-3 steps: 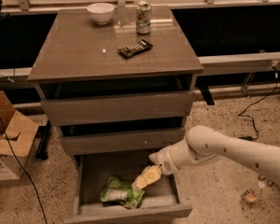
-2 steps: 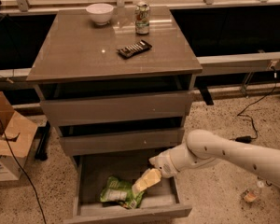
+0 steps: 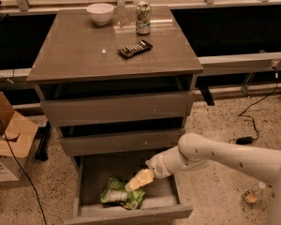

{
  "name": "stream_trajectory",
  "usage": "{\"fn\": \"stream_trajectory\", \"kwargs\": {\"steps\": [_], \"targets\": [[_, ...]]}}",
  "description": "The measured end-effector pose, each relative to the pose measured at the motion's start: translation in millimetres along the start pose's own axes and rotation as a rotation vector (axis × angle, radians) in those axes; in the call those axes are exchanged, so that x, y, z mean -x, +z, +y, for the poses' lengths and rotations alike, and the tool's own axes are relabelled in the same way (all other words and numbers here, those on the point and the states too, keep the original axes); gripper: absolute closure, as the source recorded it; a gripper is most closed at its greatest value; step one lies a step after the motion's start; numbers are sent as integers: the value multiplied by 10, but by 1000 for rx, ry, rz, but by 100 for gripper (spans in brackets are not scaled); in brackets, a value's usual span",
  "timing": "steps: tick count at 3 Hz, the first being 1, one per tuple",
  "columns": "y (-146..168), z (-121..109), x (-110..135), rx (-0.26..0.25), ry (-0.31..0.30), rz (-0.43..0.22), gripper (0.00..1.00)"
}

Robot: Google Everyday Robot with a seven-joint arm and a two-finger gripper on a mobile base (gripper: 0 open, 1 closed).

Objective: Pick green rice chip bag from bottom drawer and place on counter

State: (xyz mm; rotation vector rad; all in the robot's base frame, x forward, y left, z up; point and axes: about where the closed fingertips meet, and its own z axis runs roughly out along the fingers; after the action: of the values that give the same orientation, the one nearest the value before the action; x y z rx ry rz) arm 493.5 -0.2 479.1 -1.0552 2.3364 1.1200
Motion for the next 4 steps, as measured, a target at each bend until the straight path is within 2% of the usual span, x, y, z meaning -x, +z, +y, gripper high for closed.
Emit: {"fn": "stream_trajectory", "kwargs": {"steps": [1,2,3,4], "targets": [[628,-424,-105,-41,87,-17,0],[1001,-702,-192,-95,125,-18,0],[1304,-1009,-354,-112,152,-24,0],[1384,-1037,-405,-105,168,-17,0]]}}
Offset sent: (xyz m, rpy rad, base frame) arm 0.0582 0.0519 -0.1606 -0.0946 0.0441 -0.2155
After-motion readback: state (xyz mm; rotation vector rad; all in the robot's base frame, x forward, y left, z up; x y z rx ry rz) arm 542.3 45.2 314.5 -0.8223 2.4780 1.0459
